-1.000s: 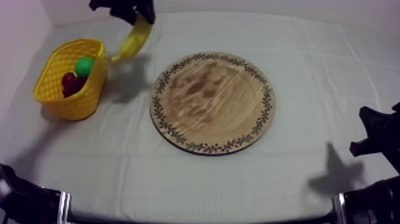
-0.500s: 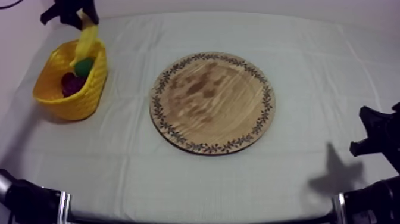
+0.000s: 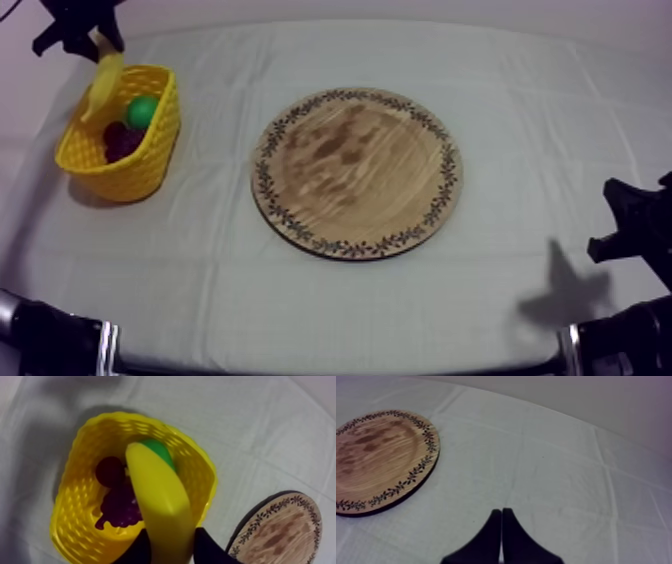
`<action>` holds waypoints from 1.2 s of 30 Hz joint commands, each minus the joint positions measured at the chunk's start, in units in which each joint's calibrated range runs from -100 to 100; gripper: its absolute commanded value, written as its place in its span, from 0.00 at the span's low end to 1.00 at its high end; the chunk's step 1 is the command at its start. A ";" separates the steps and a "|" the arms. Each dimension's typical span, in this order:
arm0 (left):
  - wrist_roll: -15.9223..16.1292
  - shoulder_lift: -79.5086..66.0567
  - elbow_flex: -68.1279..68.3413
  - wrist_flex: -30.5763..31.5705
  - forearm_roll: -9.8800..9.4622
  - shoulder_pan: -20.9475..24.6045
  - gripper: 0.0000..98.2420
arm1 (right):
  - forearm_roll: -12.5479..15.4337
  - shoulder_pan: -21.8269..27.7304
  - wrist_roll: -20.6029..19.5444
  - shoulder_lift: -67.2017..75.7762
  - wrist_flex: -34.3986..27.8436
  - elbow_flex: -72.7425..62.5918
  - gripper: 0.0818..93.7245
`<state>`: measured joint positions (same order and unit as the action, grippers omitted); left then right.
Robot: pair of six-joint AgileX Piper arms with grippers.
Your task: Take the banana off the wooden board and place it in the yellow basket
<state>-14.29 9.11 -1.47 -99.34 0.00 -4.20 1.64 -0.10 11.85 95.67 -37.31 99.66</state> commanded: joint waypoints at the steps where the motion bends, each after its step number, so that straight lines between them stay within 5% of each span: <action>1: 0.68 0.64 0.68 1.11 0.00 0.34 0.26 | 0.00 0.02 0.00 0.00 -0.03 0.01 0.00; 11: 6.26 7.55 6.15 12.11 0.63 2.27 0.25 | 0.00 0.02 0.00 0.00 -0.03 0.01 0.00; 18: 9.88 12.19 11.79 21.57 3.29 2.89 0.27 | 0.00 0.02 0.00 0.00 -0.03 0.01 0.00; 28: 13.63 12.68 13.89 22.41 4.50 3.04 0.74 | 0.00 0.02 0.00 0.00 -0.03 0.01 0.00; 36: 12.95 9.07 14.97 21.02 3.81 2.98 0.82 | 0.00 0.02 -0.01 0.00 -0.03 0.01 0.00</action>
<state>-1.16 19.02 13.25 -78.44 3.99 -1.12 1.64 -0.10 11.85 95.67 -37.40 99.66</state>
